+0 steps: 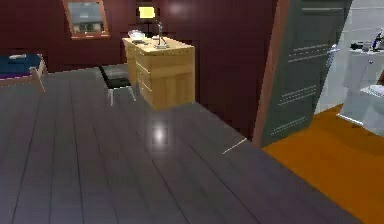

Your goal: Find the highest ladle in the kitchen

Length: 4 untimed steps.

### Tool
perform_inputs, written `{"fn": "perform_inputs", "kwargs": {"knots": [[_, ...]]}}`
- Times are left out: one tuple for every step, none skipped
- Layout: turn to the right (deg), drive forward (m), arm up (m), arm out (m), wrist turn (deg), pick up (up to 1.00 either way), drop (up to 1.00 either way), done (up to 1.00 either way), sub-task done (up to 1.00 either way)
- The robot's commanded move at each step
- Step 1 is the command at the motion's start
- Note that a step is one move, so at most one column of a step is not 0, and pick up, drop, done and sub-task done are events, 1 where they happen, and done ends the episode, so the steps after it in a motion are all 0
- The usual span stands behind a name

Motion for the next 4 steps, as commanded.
{"fn": "perform_inputs", "kwargs": {"knots": [[45.0, 0.00, 0.00, 0.00, 0.0, 0.00, 0.00, 0.00, 0.00], [15.0, 0.00, 0.00, 0.00, 0.0, 0.00, 0.00, 0.00, 0.00], [0.0, 1.00, 0.00, 0.00, 0.0, 0.00, 0.00, 0.00, 0.00], [3.0, 0.00, 0.00, 0.00, 0.0, 0.00, 0.00, 0.00, 0.00]]}}
